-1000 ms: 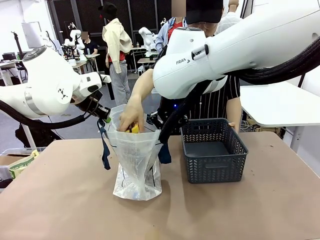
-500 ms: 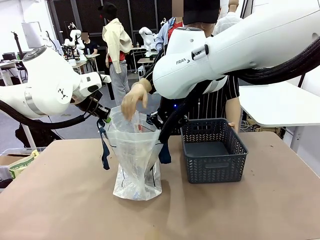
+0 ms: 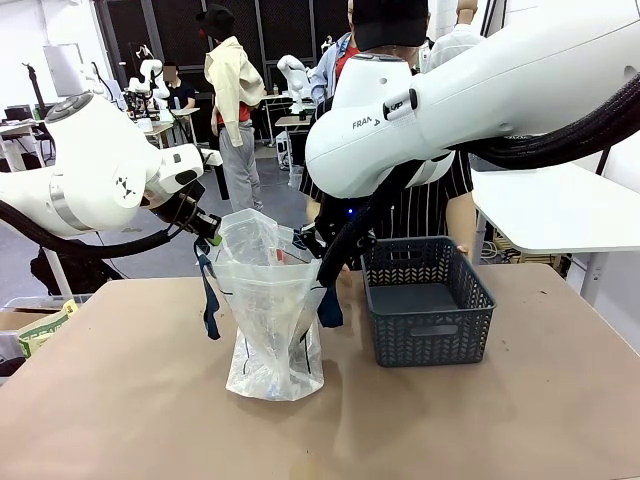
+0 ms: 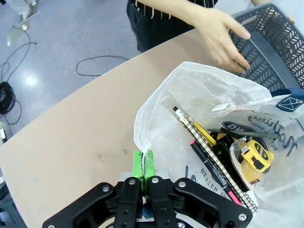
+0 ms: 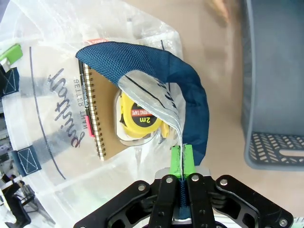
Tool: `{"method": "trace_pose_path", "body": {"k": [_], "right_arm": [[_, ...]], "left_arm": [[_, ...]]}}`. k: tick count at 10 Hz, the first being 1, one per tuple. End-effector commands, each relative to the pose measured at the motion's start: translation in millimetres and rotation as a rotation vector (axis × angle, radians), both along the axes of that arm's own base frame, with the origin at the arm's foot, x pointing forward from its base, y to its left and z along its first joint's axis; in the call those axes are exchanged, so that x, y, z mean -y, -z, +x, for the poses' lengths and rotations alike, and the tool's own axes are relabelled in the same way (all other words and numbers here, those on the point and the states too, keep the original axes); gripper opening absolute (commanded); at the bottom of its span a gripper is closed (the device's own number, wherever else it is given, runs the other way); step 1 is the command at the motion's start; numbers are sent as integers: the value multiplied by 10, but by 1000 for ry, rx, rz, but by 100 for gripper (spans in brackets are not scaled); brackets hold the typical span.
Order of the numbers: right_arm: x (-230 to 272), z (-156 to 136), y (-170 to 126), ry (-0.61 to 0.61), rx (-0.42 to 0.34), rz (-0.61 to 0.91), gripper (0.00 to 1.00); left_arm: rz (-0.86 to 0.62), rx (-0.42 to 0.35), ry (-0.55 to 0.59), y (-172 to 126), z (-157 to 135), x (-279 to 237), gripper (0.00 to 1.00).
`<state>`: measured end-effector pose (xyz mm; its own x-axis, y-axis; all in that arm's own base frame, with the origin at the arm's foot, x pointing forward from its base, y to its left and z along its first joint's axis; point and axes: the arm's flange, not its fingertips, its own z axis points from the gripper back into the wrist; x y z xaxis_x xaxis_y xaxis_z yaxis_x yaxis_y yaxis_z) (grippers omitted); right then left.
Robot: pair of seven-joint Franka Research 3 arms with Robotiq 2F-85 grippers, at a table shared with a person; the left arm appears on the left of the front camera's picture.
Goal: Transfer purchased items from the store into the shopping bag.
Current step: Move the Reusable shopping bag to the right side of the table.
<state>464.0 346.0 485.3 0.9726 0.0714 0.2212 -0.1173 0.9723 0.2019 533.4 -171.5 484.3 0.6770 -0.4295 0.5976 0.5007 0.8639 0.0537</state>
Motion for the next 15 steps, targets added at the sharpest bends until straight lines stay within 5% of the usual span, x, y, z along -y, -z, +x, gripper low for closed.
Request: {"method": "trace_pose_path", "body": {"k": [1, 2, 7, 15], "right_arm": [[-62, -15, -24, -14, 21, -6, 0], [-114, -40, -51, -33, 49, 4, 0], [-298, 29, -80, -56, 72, -29, 0], [-567, 53, -90, -179, 135, 29, 0]], "left_arm": [[-43, -8, 46, 30, -11, 31, 0], [-54, -9, 34, 43, -22, 23, 0], [-262, -128, 132, 56, -133, -89, 98], [-641, -216, 240, 364, -75, -243, 100]]}}
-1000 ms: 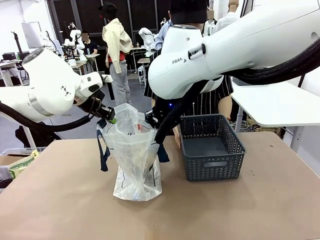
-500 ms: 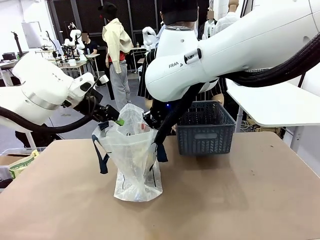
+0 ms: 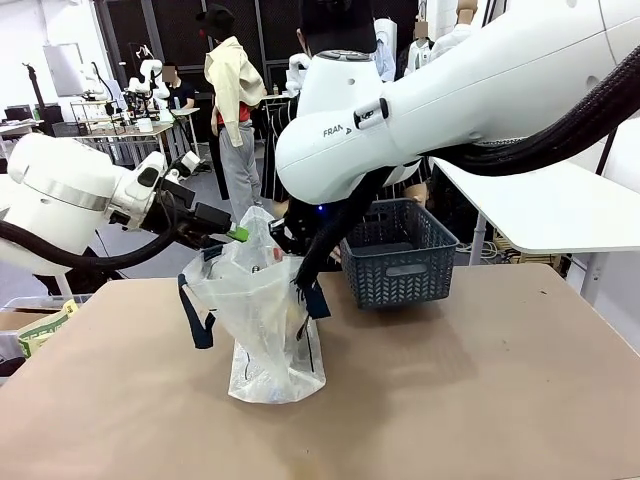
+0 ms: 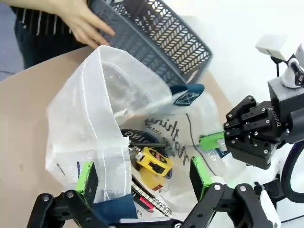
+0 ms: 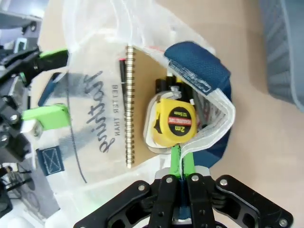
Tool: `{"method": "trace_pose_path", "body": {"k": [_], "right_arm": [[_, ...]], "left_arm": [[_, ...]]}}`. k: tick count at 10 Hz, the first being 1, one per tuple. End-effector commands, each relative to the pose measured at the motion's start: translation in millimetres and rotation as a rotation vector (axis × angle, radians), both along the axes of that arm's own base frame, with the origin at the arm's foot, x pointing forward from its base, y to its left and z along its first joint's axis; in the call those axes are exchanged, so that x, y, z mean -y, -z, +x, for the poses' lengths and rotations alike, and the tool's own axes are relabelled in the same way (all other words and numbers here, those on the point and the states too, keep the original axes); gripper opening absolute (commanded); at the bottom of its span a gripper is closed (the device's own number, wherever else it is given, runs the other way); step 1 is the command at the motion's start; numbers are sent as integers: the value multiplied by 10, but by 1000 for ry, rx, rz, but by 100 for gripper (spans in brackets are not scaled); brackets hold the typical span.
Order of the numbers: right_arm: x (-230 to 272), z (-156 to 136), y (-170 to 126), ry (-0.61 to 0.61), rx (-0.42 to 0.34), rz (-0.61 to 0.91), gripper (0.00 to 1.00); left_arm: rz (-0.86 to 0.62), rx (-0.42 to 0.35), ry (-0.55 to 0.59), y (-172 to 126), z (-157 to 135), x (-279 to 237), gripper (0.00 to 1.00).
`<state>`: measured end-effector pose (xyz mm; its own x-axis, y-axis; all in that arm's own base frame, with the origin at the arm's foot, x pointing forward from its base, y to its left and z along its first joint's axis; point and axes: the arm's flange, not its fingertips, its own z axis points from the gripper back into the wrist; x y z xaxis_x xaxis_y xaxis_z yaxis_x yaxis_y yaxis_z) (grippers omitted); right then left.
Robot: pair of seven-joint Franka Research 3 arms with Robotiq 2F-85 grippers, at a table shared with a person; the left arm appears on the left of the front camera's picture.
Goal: Transfer purchased items from the store into the shopping bag.
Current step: Move the Reusable shopping bag to the right side of the table.
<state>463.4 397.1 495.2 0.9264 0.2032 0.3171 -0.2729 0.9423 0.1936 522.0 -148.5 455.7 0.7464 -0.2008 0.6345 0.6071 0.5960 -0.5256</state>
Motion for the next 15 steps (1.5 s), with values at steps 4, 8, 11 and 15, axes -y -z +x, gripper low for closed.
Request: {"method": "trace_pose_path", "body": {"k": [4, 8, 11, 15], "right_arm": [[-265, 46, 106, -97, 21, 11, 0], [-426, 43, 128, -137, 37, 29, 0], [-505, -37, 136, -197, 35, 30, 0], [-587, -102, 227, -239, 13, 3, 0]], "left_arm": [[-174, 34, 59, 95, 19, 38, 100], [-196, 29, 91, 116, 27, 84, 100], [-201, 3, 78, 139, 68, 142, 100], [-229, -26, 54, 126, 143, 189, 100]]}}
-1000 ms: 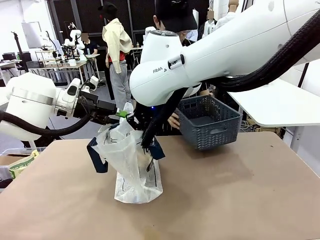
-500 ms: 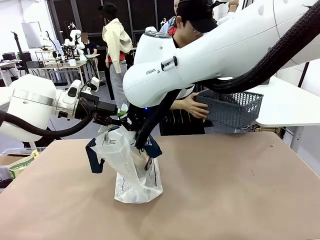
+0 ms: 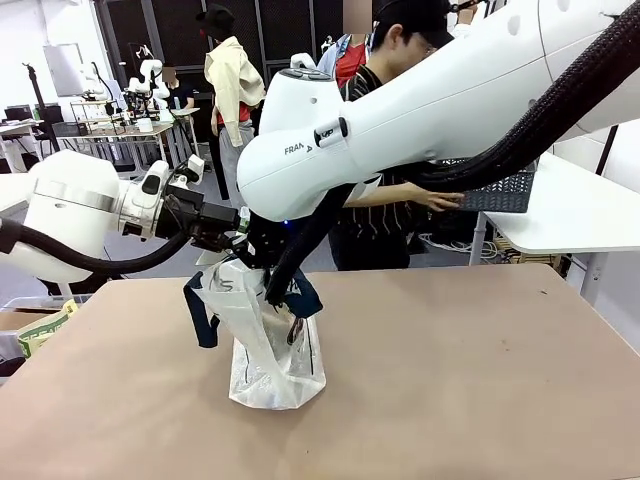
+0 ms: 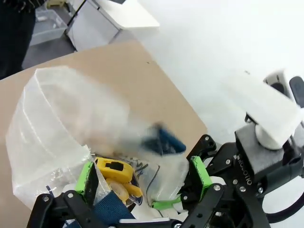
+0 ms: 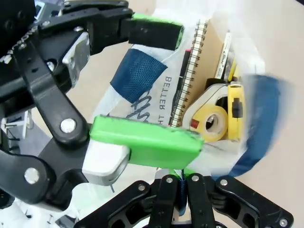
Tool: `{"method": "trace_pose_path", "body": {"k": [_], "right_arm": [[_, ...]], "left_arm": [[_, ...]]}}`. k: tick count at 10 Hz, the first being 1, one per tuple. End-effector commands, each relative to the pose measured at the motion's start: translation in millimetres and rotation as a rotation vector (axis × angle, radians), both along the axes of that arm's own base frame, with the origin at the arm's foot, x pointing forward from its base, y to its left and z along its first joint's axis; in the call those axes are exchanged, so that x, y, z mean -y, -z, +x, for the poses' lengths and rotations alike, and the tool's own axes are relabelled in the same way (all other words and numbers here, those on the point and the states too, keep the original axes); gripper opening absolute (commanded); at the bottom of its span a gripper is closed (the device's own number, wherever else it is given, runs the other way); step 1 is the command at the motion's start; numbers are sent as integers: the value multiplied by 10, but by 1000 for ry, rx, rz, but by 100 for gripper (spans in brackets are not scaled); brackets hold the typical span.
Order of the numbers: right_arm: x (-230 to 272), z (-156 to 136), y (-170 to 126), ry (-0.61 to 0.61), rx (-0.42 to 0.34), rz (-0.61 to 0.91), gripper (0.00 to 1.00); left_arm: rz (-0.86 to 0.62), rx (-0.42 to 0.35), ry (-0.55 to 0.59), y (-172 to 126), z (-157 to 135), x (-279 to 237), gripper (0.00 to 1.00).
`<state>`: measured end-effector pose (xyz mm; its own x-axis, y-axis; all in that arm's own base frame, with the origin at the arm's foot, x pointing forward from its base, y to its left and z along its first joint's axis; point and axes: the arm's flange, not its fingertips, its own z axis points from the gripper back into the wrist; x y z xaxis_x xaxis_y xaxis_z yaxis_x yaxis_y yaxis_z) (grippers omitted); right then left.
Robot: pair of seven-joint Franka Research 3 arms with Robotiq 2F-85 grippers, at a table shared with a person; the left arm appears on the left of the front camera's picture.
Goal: Transfer purchased items from the store into the shopping bag.
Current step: Move the Reusable shopping bag to the right side of the table.
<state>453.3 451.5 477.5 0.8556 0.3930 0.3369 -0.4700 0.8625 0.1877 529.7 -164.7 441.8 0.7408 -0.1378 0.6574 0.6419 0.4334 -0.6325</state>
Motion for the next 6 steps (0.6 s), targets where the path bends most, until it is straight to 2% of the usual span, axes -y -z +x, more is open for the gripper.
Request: {"method": "trace_pose_path", "body": {"k": [1, 3, 6], "right_arm": [[-54, -26, 68, -35, -12, -13, 0], [-92, -96, 106, -66, -19, -29, 0], [-149, -123, 101, -101, 15, -30, 0]], "left_arm": [[-49, -29, -40, -16, 84, 20, 100], [-61, -54, -58, -17, 127, 29, 100], [-18, -85, -45, -14, 185, 77, 100]]}}
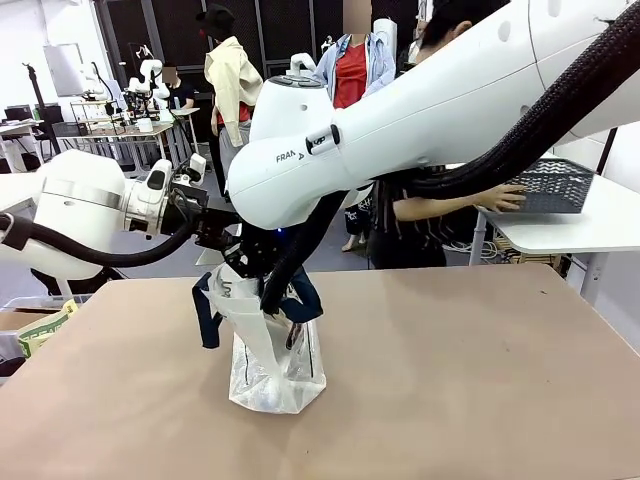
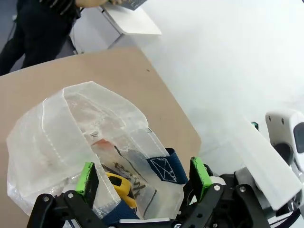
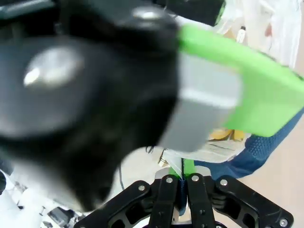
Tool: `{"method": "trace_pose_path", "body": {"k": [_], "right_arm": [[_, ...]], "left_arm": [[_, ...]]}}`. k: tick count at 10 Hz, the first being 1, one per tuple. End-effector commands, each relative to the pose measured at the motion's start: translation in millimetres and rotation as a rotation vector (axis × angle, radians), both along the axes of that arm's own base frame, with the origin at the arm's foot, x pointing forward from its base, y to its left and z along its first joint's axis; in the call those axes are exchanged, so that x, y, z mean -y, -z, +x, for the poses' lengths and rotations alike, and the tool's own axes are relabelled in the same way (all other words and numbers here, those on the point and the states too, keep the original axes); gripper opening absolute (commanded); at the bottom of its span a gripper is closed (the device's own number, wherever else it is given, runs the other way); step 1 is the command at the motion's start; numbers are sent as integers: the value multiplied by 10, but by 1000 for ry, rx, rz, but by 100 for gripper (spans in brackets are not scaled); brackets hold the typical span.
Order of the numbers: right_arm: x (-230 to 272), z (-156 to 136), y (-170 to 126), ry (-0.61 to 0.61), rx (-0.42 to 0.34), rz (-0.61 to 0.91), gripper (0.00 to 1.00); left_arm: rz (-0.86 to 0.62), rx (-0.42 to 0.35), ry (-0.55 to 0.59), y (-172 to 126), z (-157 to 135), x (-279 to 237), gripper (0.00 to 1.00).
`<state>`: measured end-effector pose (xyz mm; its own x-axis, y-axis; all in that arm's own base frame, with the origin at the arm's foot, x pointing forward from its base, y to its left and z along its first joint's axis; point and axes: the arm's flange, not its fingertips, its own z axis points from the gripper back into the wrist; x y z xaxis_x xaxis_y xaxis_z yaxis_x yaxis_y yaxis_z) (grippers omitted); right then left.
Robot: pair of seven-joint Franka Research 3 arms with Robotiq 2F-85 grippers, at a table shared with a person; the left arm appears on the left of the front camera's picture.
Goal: Transfer purchased items from the store into the shopping bag.
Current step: Move the Reusable shopping bag to the right side of the table.
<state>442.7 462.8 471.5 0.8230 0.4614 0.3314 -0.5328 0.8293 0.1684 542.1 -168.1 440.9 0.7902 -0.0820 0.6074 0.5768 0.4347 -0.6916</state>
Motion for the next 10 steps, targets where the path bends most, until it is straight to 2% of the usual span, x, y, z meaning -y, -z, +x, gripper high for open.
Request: {"method": "trace_pose_path", "body": {"k": [1, 7, 8, 10], "right_arm": [[-62, -18, 44, -35, 11, 6, 0], [-136, -80, 29, -93, 27, 27, 0], [-128, -77, 37, -90, 28, 28, 0], [-107, -70, 38, -84, 29, 30, 0]], "left_arm": [[34, -21, 0, -15, 62, 60, 100], [152, -89, 12, 98, 164, 151, 100], [165, -90, 4, 116, 174, 157, 90], [175, -107, 6, 119, 186, 166, 51]]}}
